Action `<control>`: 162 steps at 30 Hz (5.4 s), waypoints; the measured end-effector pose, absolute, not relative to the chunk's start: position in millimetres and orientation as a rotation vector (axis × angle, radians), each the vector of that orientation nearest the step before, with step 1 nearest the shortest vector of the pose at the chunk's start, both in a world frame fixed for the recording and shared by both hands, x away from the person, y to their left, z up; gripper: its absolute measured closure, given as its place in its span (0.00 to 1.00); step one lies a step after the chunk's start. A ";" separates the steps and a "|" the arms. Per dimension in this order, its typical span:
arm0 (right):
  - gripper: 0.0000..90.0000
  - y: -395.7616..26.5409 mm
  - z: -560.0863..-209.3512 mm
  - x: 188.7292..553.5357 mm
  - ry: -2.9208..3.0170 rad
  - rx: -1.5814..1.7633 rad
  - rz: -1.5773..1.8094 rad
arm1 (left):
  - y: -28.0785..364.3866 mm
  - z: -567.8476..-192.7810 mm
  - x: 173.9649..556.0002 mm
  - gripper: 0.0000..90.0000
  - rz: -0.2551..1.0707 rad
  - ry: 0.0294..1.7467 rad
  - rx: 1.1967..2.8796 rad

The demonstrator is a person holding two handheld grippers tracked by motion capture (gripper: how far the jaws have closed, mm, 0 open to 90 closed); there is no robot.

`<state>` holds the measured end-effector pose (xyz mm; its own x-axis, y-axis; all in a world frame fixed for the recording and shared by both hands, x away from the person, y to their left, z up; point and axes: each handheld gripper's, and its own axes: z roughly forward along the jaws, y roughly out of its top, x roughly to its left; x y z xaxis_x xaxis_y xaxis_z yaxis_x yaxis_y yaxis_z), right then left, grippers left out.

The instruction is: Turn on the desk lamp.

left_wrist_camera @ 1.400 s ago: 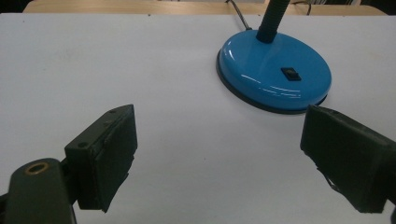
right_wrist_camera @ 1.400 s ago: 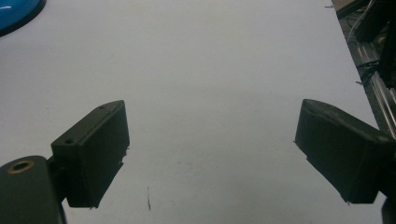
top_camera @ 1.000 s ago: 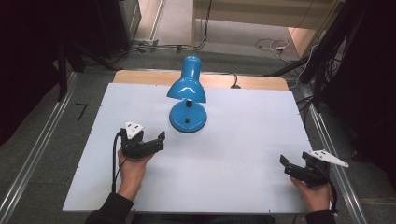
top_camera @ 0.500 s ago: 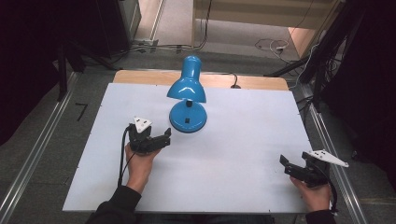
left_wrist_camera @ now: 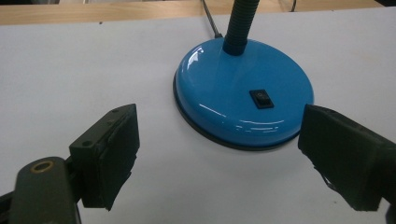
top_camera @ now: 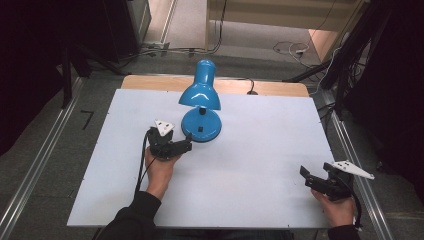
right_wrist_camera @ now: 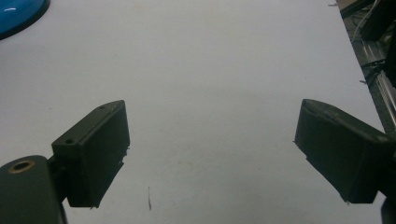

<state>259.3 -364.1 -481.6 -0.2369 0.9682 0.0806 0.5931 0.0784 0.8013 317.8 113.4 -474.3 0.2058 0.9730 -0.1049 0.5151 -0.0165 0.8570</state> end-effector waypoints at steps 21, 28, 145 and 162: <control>0.10 -362.1 -481.5 261.7 1.885 1.535 1.035 | 83.8 -478.2 355.7 0.37 0.697 1.377 1.692; 0.12 -362.4 -481.2 261.4 1.887 1.534 1.041 | 80.9 -482.4 363.6 0.52 0.677 1.370 1.701; 0.12 -366.1 -481.1 261.0 1.880 1.552 1.044 | 71.0 -490.2 352.4 0.68 0.574 1.338 1.707; 0.12 -365.5 -482.0 261.1 1.888 1.552 1.029 | 83.8 -486.1 341.4 0.50 0.574 1.347 1.694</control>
